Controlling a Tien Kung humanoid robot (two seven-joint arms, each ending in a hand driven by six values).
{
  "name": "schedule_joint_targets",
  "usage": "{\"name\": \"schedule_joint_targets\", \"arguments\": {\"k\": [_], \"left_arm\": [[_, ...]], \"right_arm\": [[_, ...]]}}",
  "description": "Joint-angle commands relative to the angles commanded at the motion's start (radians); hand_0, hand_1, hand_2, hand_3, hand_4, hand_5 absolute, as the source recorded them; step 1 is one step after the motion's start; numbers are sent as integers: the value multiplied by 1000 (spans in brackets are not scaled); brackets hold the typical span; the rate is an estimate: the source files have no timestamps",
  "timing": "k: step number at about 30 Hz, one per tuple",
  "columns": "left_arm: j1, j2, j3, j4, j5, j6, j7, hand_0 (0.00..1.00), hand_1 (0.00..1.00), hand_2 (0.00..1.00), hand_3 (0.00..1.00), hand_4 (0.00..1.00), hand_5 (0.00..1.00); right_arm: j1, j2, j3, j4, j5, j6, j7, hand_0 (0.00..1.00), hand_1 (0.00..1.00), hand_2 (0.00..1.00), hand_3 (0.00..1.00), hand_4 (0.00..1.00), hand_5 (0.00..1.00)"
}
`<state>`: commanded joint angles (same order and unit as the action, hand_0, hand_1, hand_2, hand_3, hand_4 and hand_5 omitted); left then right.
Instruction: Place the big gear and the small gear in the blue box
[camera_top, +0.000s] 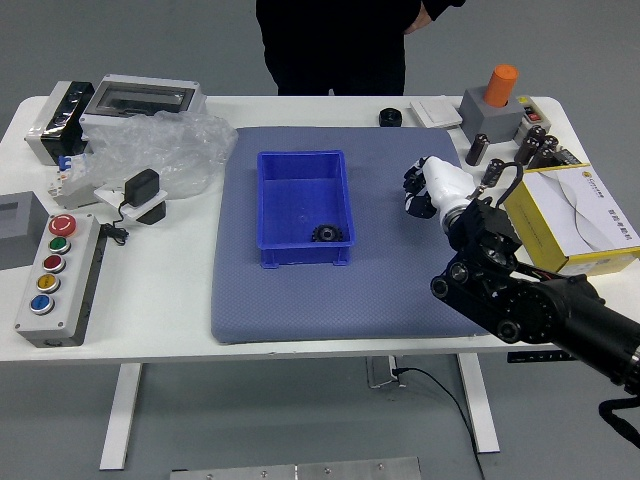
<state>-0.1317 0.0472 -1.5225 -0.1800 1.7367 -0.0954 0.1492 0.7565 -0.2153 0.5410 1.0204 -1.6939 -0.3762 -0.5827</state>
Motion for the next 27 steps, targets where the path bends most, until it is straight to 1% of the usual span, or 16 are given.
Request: {"name": "schedule_joint_targets", "arguments": {"k": [2, 3, 7, 14, 15, 20, 21, 26, 27], "left_arm": [[0, 0, -1, 0, 0, -1, 0, 757, 741, 766, 813, 585, 137], [0, 0, -1, 0, 1, -1, 0, 757, 741, 766, 811, 585, 137], [1, 1, -3, 0, 2, -3, 1, 757, 741, 766, 811, 585, 137], [2, 2, -5, 0, 6, -7, 2, 757, 740, 766, 811, 585, 136], [3, 2, -6, 0, 7, -7, 3, 757, 740, 765, 810, 585, 136], [6, 1, -7, 0, 11, -9, 4, 757, 740, 765, 810, 585, 136], [7, 1, -7, 0, 11, -10, 5, 757, 741, 765, 809, 587, 136], [8, -1, -9, 0, 13, -13, 5, 757, 741, 765, 809, 587, 136], [8, -2, -9, 0, 14, -13, 6, 757, 740, 765, 811, 590, 136]], "right_arm": [[2, -4, 14, 29, -24, 3, -13, 704, 516, 576, 599, 266, 2], [3, -5, 19, 42, -34, 4, -18, 726, 517, 577, 602, 271, 2], [6, -5, 39, 109, -81, 8, -42, 726, 517, 577, 602, 271, 2], [8, 9, 48, 212, -139, 17, -63, 718, 519, 577, 595, 257, 2], [8, 14, 48, 228, -148, 19, -63, 752, 522, 577, 598, 269, 2], [3, 49, 45, 276, -179, 22, -63, 752, 522, 577, 598, 269, 2], [0, 60, 42, 285, -185, 21, -63, 730, 522, 576, 596, 267, 2], [-19, 103, 26, 302, -194, 9, -63, 730, 522, 576, 596, 267, 2], [-24, 111, 23, 303, -194, 5, -63, 744, 522, 576, 597, 272, 2]]}}
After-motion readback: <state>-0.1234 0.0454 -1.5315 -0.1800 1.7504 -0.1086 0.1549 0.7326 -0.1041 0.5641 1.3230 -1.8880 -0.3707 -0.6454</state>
